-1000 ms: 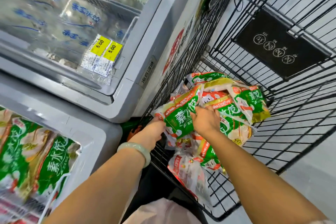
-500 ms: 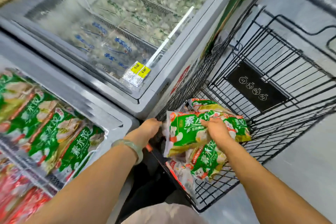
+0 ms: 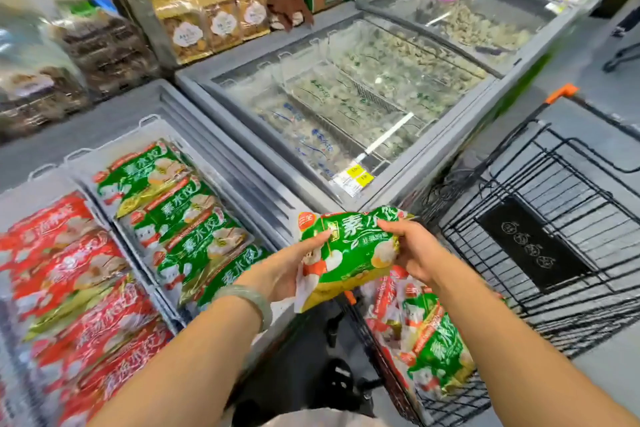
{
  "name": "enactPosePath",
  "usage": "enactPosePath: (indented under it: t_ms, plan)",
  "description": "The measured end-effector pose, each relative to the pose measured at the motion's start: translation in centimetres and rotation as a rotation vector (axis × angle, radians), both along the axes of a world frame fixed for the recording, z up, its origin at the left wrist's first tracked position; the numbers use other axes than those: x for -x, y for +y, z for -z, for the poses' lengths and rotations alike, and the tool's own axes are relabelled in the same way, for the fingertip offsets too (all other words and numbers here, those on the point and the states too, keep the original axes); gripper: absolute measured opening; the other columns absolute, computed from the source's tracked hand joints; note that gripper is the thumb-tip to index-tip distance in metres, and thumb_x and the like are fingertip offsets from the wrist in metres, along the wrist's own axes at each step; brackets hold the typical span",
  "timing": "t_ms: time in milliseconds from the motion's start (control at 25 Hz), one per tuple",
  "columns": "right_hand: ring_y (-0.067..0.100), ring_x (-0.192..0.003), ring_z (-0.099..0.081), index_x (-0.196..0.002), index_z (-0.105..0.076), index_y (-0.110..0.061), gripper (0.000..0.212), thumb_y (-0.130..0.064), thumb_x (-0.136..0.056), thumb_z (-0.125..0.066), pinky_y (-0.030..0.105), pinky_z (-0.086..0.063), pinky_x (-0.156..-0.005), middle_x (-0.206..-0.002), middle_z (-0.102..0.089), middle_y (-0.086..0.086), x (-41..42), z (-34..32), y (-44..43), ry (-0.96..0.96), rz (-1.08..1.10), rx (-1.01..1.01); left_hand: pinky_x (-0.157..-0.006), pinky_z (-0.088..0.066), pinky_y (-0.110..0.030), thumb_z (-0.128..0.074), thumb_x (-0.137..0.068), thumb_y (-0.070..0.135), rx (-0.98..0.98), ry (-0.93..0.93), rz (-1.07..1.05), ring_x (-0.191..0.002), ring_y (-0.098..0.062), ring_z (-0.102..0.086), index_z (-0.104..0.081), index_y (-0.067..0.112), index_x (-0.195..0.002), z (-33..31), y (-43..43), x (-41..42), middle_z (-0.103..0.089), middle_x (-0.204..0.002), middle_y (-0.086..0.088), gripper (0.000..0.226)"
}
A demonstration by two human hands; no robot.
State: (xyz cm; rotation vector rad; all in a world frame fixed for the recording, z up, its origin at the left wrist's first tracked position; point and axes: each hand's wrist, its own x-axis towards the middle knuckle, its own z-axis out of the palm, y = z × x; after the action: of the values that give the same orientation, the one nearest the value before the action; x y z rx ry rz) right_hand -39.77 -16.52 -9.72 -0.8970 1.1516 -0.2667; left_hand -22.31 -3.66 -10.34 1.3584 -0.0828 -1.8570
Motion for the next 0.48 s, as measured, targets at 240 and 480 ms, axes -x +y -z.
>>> enactPosePath:
  t_ms: [240,480]
  plan:
    - [0.018,-0.052,-0.043,-0.071,-0.053,-0.021,0.023,-0.030,-0.091,-0.053,0.043,-0.050,-0.081,-0.043,-0.038,-0.005,-11.9,-2.1,6.7,-0.081,-0.117,-0.012,-0.059,-0.054,-0.018,-0.082,-0.061,0.051,0.021,-0.268,-0.330,-0.057,-0.015,-0.065,-0.067,0.012,-0.078,0.4,9.7,-10.6,-0.073,-0.073,-0.009,0.045]
    - [0.011,-0.047,-0.049,-0.070,-0.052,-0.011,0.026,-0.007,-0.093,-0.041,0.021,-0.046,-0.044,-0.054,-0.047,-0.001,-21.2,-2.1,12.8,0.047,-0.273,0.092,-0.062,-0.054,-0.022,-0.080,-0.074,0.027,0.123,-0.343,-0.647,-0.066,-0.020,-0.058,-0.059,0.010,-0.086,-1.2,18.0,-17.0,-0.058,-0.064,-0.009,0.030]
